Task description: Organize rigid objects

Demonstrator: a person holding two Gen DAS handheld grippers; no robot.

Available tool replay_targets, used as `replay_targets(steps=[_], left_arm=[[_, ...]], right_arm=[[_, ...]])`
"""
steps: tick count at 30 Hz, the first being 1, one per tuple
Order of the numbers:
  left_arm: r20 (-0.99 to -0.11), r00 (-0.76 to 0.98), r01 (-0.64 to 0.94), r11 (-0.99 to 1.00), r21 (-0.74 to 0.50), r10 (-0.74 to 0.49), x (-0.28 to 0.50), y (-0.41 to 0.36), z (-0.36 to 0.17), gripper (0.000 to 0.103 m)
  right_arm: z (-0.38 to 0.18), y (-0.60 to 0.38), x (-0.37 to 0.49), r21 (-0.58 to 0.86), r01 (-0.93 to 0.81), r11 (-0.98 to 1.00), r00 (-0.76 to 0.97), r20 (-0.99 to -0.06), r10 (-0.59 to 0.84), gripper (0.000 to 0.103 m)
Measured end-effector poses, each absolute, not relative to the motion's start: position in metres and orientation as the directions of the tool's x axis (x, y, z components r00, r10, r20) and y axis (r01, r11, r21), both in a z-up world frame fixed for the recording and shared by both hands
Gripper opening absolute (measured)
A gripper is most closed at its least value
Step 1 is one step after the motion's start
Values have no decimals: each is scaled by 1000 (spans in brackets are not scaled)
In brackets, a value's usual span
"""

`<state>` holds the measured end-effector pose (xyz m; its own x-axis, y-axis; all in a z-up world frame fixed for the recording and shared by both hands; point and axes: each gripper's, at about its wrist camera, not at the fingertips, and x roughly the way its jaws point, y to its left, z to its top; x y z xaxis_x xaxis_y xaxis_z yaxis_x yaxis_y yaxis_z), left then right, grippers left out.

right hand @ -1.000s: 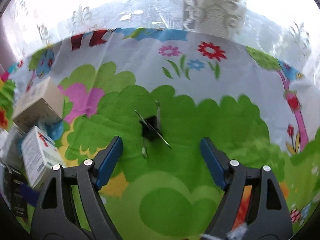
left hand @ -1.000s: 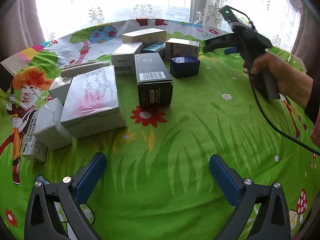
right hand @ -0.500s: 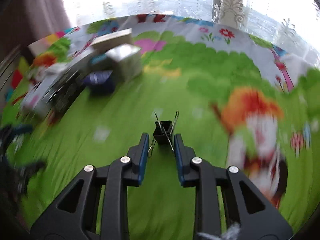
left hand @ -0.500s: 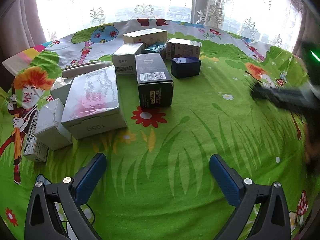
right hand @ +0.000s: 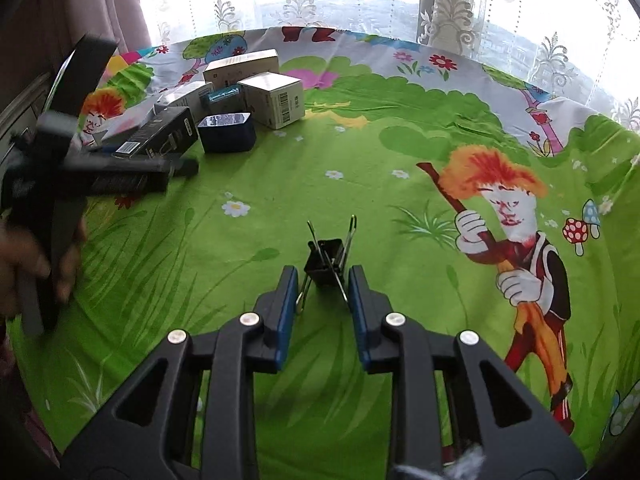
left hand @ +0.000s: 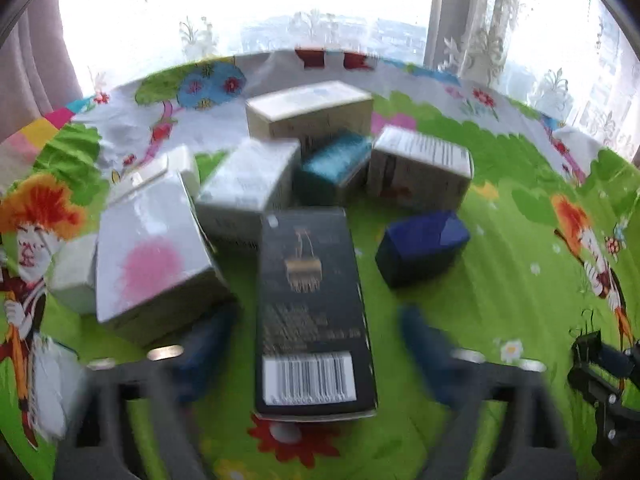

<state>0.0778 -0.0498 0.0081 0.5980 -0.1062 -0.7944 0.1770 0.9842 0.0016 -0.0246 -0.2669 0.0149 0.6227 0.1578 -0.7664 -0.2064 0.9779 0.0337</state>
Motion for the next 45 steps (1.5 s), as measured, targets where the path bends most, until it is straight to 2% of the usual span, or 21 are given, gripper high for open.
replay_targets(steps=[1,6,14,27,31,34,38,41,43,45], left_arm=[[-793,599,189,982,4,-112,74,-50,10,39],[-778,611,238,971,4,-147,26,-45,11,39],[-773,623,223,974,29,-120,-51,-43,12,40],[-770,629,216,976,40,-108,-53,-43,12,40],[-772,624,200,980,8,-121,-56,-39,13,40],[-784,610,176,984,-11,-118,-66,-39,17,39],[-742,660,193,981,11,-122,-88,-50,36,39],[-660,740,203,979,32,-132,-106,-60,69,39],[-584,798,210,977,40,-147,-119,-65,95,39],[-493,855,212,976,51,-160,-134,-68,121,39]], right_arm=[[15,-267,-25,37,-206,978,622,-766,160,31],[15,-270,-23,59,-208,976,620,-764,178,31],[15,-270,-22,55,-206,977,621,-764,174,31],[14,-268,-22,12,-185,983,632,-764,128,30],[16,-276,-26,31,-115,993,644,-759,98,30],[25,-282,-54,75,-20,997,699,-712,68,30],[40,-274,-97,52,14,999,767,-641,22,30],[58,-271,-120,39,31,999,821,-572,-4,30],[79,-274,-138,47,59,997,874,-485,-29,30],[108,-275,-161,35,83,996,934,-351,-65,30]])
